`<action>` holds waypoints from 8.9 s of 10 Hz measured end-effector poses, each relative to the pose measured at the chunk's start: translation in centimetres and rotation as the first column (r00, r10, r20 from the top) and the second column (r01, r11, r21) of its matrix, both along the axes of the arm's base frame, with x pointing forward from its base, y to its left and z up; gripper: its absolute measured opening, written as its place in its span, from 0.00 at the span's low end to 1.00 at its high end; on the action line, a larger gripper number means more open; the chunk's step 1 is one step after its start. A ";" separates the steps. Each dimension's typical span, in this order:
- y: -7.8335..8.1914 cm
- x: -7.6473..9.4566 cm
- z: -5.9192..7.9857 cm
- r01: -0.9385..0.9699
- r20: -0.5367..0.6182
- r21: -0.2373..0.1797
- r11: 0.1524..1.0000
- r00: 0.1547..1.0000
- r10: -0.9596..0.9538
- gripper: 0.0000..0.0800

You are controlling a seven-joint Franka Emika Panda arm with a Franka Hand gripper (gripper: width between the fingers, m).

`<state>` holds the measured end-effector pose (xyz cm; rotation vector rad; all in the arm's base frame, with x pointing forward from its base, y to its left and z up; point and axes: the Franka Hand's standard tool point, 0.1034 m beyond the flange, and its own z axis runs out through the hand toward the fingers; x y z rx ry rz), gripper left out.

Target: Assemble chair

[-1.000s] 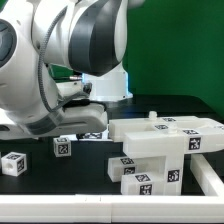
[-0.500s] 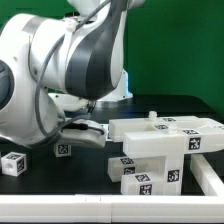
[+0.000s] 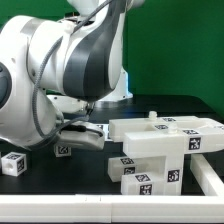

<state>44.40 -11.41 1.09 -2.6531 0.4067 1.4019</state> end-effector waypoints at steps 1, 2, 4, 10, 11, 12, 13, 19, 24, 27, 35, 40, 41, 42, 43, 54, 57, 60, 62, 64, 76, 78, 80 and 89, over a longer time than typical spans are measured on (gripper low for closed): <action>-0.1 0.0 0.0 -0.001 0.000 -0.002 1.000 1.000 0.001 0.81; -0.1 0.0 0.0 -0.001 -0.001 -0.002 1.000 1.000 0.001 0.66; -0.2 0.0 0.0 0.000 -0.001 -0.001 1.000 1.000 0.000 0.48; -0.3 -0.1 0.0 0.003 0.000 -0.002 1.000 1.000 -0.003 0.00; -0.3 -0.1 0.0 0.004 0.000 -0.002 1.000 1.000 -0.004 0.00; -0.3 -0.5 1.0 0.016 -0.027 0.007 1.000 0.999 -0.016 0.00; -0.6 -1.1 2.8 0.040 -0.058 0.016 0.999 0.998 -0.039 0.00; -1.2 -2.8 5.8 0.088 -0.094 0.029 0.996 0.992 -0.085 0.67; 0.2 -5.0 2.5 0.129 -0.108 -0.082 0.988 0.985 -0.137 0.81; 0.4 -5.3 2.3 0.191 -0.122 -0.093 0.977 0.972 -0.202 0.81; 0.2 -8.5 0.0 0.497 -0.209 -0.111 0.861 0.835 -0.509 0.81; 0.2 -9.5 -0.5 0.518 -0.217 -0.137 0.844 0.816 -0.536 0.78; 0.2 -9.5 -0.5 0.518 -0.217 -0.137 0.844 0.816 -0.536 0.57; 0.2 -9.5 -0.5 0.518 -0.217 -0.137 0.844 0.816 -0.536 0.57; 0.2 -9.5 -0.5 0.518 -0.217 -0.137 0.844 0.816 -0.536 0.38; 0.2 -9.2 -0.3 0.513 -0.184 -0.138 0.847 0.827 -0.531 0.38; 0.2 -8.9 0.0 0.517 -0.171 -0.135 0.846 0.828 -0.533 0.37; -1.5 -6.4 6.1 0.513 -0.118 -0.037 0.858 0.850 -0.513 0.36; -2.5 -5.2 6.6 0.487 -0.005 -0.028 0.873 0.873 -0.488 0.33; -1.8 -4.7 6.7 0.481 0.146 -0.038 0.876 0.870 -0.471 0.31; -1.7 -2.1 6.6 0.249 0.087 0.093 0.964 0.962 -0.257 0.81; -0.8 -1.9 6.2 0.210 0.112 0.080 0.974 0.969 -0.218 0.81; -0.9 -2.0 6.1 0.213 0.111 0.079 0.974 0.969 -0.221 0.81; -2.6 -5.2 3.1 0.310 -0.166 0.037 0.950 0.939 -0.300 0.81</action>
Offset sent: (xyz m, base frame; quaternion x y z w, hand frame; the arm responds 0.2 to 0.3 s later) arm 0.0000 0.0000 0.0000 0.0000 0.0000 0.0000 1.0000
